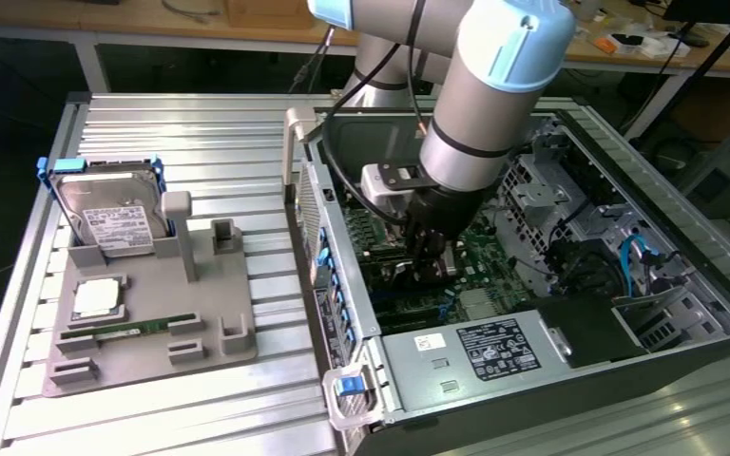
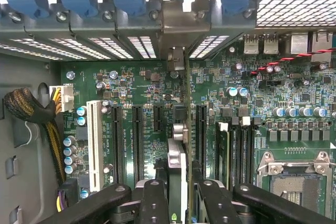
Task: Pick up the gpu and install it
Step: 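Insert the gpu into the slot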
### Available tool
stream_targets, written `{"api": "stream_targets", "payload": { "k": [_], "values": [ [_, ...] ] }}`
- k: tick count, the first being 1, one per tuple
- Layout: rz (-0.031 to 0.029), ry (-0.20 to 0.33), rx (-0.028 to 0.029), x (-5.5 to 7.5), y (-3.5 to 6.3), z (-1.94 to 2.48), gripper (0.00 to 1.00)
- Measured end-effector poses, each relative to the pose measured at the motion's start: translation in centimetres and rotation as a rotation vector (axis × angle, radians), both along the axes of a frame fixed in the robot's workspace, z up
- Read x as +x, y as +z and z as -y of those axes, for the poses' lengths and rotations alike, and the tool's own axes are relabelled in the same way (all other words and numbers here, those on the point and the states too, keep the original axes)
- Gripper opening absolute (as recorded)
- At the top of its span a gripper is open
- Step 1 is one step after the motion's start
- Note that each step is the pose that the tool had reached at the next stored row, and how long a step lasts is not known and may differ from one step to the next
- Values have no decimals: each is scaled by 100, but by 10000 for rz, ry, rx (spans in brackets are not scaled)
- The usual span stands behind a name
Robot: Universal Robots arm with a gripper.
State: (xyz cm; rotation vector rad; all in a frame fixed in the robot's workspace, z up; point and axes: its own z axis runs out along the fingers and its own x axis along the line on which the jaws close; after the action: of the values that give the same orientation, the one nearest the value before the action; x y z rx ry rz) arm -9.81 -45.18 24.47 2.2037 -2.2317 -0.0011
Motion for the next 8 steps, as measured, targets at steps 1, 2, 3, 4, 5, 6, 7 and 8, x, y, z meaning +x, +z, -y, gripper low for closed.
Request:
{"api": "stream_targets", "payload": {
  "k": [1, 2, 3, 4, 5, 6, 7, 8],
  "values": [
    [2, 0, -1, -2, -2, 0, 27],
    [5, 0, -1, -5, -5, 0, 27],
    [8, 1, -2, -9, -11, 0, 27],
    [12, 2, -2, -12, -17, 0, 27],
    [15, 0, 1, -16, -25, 0, 27],
    [22, 1, 2, -18, -34, 0, 27],
    [25, 1, -3, -21, -41, 0, 27],
    [31, 2, -7, -24, -47, 1, 27]
  ]
}}
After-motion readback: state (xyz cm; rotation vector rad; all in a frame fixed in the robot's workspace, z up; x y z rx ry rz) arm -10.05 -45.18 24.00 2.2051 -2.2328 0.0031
